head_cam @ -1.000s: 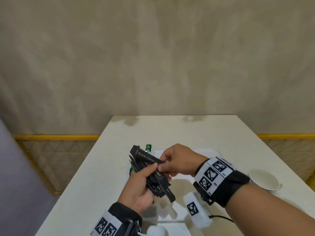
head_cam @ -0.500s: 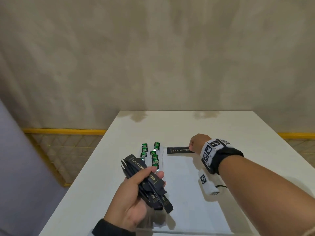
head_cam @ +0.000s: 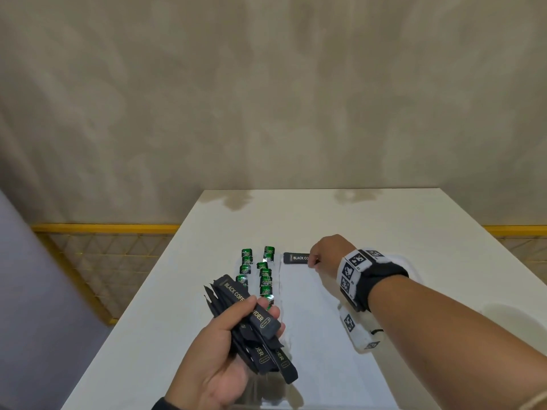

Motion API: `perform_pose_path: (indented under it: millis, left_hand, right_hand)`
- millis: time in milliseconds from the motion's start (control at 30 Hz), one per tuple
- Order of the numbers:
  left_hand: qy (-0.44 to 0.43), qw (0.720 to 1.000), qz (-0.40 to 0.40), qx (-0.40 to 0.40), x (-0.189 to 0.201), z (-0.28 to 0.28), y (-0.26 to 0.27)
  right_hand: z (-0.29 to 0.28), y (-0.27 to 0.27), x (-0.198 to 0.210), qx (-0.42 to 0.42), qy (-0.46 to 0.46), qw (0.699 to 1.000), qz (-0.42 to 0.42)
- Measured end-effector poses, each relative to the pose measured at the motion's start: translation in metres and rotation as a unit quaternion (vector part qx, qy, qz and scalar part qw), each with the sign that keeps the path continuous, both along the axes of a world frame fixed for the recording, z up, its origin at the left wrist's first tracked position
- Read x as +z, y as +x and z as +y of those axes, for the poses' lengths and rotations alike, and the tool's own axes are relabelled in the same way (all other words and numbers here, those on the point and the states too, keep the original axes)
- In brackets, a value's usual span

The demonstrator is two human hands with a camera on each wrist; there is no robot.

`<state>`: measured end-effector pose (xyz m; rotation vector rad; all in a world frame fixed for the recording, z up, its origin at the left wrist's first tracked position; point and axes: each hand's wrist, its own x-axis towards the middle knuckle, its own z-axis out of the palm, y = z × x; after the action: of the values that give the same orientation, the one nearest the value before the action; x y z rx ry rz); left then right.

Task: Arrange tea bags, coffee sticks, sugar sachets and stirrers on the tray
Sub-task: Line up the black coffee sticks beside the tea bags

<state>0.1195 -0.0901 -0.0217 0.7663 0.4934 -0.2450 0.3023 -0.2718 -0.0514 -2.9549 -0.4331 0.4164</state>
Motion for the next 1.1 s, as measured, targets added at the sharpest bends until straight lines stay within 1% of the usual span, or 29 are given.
perform_pose_path:
  millis: [167, 200, 300, 367, 433, 500, 600, 767, 1000, 1100]
  left_hand:
    - [0.005, 1.0, 0.013, -0.012, -0.005, 0.0, 0.0]
    - [0.001, 1.0, 0.011, -0.016, -0.007, 0.0, -0.001]
    - [-0.009, 1.0, 0.011, -0.027, -0.006, -0.001, -0.003]
    - [-0.009, 0.999, 0.012, -0.029, -0.007, -0.001, -0.003]
    - [-0.008, 0.999, 0.015, -0.029, -0.008, -0.001, -0.003]
    - [-0.005, 0.999, 0.021, -0.026, -0.009, -0.001, -0.003]
    - [0.003, 0.999, 0.026, -0.029, -0.007, -0.002, -0.004]
    - [0.004, 0.999, 0.024, -0.032, -0.006, -0.002, -0.005]
    - [-0.004, 0.999, 0.036, -0.029, -0.004, -0.002, -0.004]
    - [-0.017, 0.999, 0.039, -0.029, -0.003, -0.004, -0.005]
  right_hand:
    - [0.007, 0.004, -0.007, -0.003, -0.007, 1.0, -0.009]
    - [0.007, 0.003, -0.009, -0.004, -0.009, 1.0, -0.023]
    - [0.005, -0.001, -0.017, -0.014, 0.011, 0.995, -0.098]
    - [0.004, -0.003, -0.02, 0.01, -0.018, 0.994, -0.111]
    - [0.005, -0.005, -0.017, 0.038, -0.053, 0.993, -0.095]
    - [0.007, -0.006, -0.012, 0.049, -0.055, 0.995, -0.068]
    - [0.009, -0.008, -0.007, 0.065, -0.078, 0.993, -0.055]
    - [0.015, -0.002, -0.003, 0.052, -0.133, 0.988, -0.054]
    - [0.015, 0.006, -0.005, 0.046, -0.146, 0.988, -0.036]
    - [0.014, 0.007, -0.005, 0.044, -0.153, 0.986, -0.042]
